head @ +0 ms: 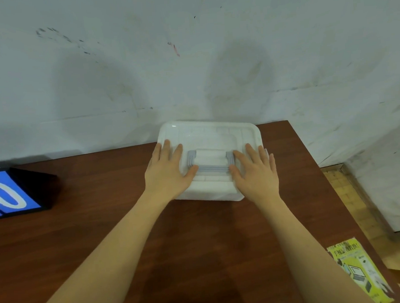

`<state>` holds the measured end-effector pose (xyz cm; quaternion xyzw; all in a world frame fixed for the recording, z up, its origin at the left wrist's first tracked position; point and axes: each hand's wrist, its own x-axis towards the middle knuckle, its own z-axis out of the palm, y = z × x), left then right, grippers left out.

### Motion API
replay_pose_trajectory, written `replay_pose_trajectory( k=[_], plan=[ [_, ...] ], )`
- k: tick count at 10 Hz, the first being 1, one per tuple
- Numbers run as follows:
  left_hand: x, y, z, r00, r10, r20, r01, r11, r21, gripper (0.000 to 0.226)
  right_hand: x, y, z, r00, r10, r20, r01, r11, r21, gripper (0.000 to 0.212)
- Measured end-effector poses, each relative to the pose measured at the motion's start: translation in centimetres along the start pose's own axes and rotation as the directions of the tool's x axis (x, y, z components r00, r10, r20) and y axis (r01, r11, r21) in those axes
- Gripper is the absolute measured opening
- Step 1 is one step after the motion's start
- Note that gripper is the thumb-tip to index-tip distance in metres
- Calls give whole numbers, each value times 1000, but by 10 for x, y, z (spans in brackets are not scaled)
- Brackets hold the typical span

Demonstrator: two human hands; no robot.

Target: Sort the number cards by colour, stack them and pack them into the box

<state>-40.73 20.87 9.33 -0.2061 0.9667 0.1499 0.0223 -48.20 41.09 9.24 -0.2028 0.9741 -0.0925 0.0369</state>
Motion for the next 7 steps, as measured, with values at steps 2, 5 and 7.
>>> replay_pose_trajectory(
  k=[2, 5, 7],
  plan=[
    [-19, 14, 7, 997, -71, -28, 71, 997, -6, 72, 2, 14, -7, 997, -78, 27, 78, 997, -21, 48],
    [-13, 18, -7, 995, -82, -55, 87, 991, 99, 60, 5, 19, -19, 991, -108, 81, 110, 993, -31, 45],
    [-23, 13, -24, 980, -60, -191, 63, 998, 10, 62, 2, 9, -35, 996, -87, -14, 86, 995, -39, 51]
  ],
)
